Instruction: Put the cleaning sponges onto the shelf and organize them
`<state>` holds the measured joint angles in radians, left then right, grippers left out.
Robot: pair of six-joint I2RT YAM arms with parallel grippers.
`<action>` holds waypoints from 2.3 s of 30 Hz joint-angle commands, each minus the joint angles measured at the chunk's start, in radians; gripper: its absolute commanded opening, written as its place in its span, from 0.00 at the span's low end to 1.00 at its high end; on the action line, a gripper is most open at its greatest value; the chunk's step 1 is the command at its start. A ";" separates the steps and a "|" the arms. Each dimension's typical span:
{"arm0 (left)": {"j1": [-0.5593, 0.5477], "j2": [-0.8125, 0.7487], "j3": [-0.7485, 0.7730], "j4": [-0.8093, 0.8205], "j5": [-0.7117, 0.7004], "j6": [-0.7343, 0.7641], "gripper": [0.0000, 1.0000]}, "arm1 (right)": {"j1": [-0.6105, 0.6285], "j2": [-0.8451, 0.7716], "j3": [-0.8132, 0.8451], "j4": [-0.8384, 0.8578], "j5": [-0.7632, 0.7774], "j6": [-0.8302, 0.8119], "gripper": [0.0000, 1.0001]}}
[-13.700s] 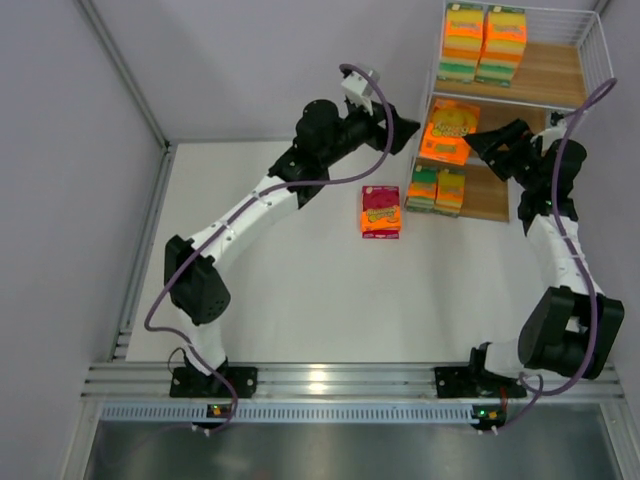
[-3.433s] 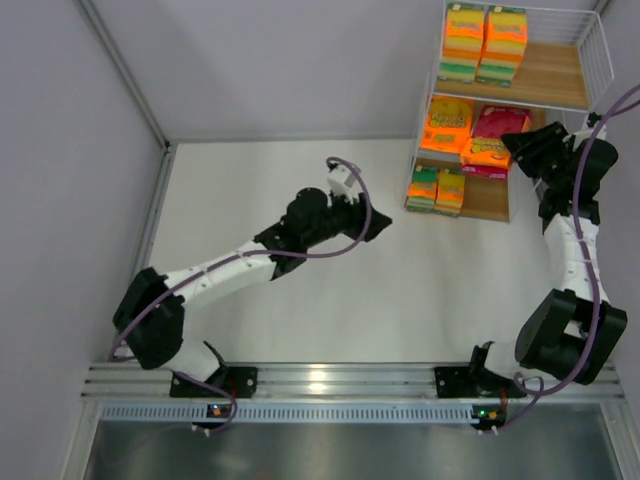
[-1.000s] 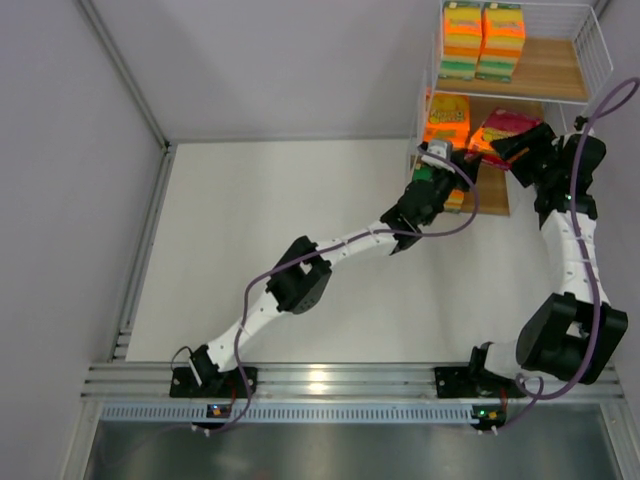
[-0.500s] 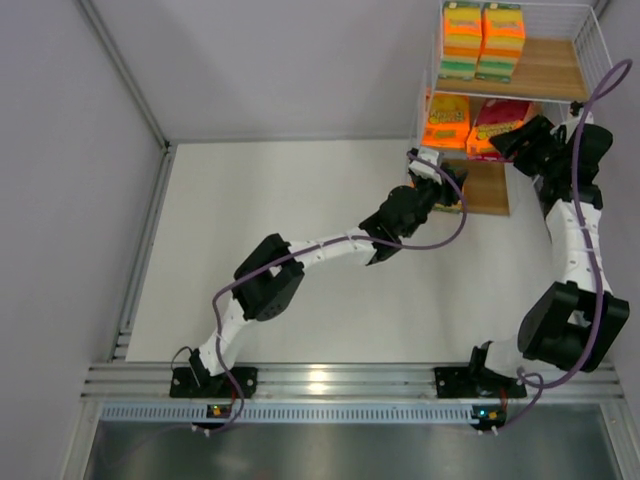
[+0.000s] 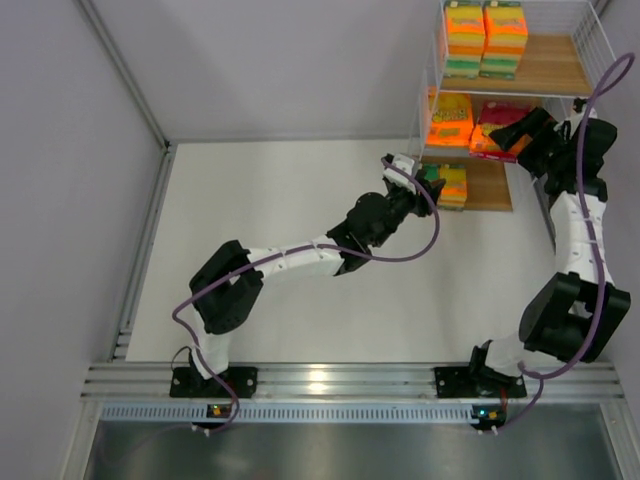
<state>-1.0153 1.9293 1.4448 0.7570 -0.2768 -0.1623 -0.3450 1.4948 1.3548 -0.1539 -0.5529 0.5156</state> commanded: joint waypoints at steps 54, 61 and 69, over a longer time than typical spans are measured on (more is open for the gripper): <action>0.076 -0.144 -0.178 0.067 0.007 -0.028 0.55 | 0.009 -0.077 -0.108 0.034 0.186 0.152 0.20; 0.084 -0.141 -0.178 0.067 0.019 -0.039 0.55 | 0.006 -0.065 -0.022 -0.038 0.185 0.058 0.23; 0.084 -0.135 -0.175 0.068 0.025 -0.036 0.55 | 0.001 0.050 0.125 -0.119 0.080 -0.063 0.24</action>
<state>-0.9329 1.8393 1.2713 0.7574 -0.2588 -0.1894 -0.3447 1.5333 1.4326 -0.2398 -0.4282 0.5297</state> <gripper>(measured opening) 0.551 0.242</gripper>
